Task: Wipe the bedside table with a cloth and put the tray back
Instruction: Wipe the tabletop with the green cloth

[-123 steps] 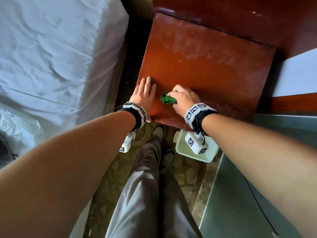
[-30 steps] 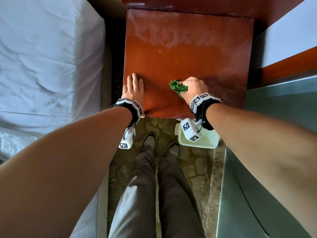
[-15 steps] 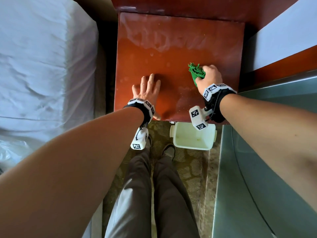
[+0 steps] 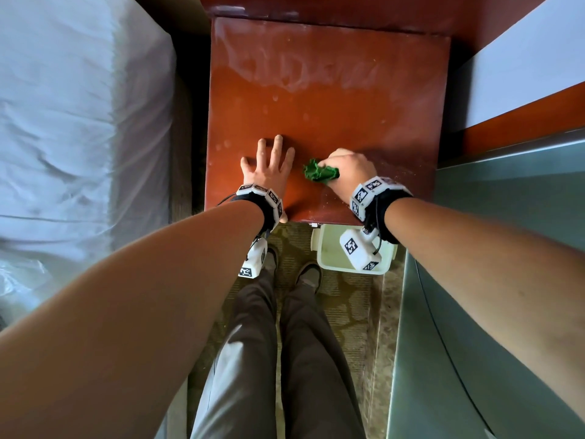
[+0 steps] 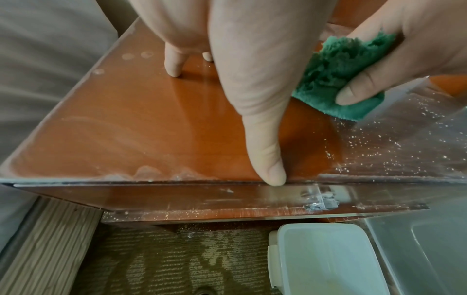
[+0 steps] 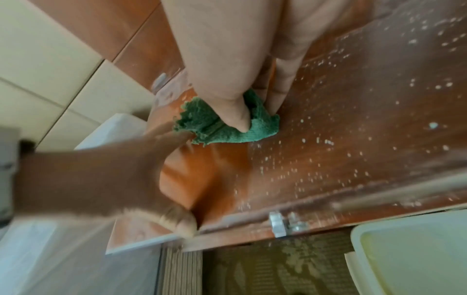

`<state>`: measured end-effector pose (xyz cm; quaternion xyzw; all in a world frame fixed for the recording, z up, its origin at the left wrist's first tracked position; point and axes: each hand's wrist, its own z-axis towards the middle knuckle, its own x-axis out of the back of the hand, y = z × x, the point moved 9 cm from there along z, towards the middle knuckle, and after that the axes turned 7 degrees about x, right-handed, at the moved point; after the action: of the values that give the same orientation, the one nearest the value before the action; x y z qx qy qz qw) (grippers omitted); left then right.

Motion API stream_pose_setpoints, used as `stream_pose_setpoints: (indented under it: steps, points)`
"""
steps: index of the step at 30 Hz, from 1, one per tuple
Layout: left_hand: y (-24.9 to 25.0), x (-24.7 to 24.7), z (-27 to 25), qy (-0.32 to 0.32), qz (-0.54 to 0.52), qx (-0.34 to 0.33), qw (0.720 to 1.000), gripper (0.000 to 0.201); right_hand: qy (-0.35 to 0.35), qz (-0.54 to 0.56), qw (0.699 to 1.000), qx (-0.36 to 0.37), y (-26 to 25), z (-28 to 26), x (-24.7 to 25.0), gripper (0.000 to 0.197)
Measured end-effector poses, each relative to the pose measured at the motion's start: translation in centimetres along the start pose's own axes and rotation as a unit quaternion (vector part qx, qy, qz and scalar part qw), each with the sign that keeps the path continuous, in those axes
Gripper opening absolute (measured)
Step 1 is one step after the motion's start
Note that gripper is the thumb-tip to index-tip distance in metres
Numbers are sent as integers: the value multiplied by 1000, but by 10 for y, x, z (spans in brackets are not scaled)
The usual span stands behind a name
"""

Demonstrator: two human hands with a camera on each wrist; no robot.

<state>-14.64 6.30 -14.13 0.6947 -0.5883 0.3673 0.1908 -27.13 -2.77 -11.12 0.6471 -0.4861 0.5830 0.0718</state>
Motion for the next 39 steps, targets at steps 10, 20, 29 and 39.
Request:
stream_pose_setpoints:
  steps: [10,20,29,39]
  points:
    - [1,4,-2,20,-10,13,1000,120,-186,-3,979,87,-53,-33,-58,19]
    - [0,1,1,14,-8,17,1000,136,-207,-19,975,79,-47,-45,-55,28]
    - [1,0,1,6,-5,12,1000,153,-10,3,1000,-3,2,-28,0,17]
    - [2,0,-1,-13,-5,8,1000,159,-62,-9,998,6,-25,-37,-26,11]
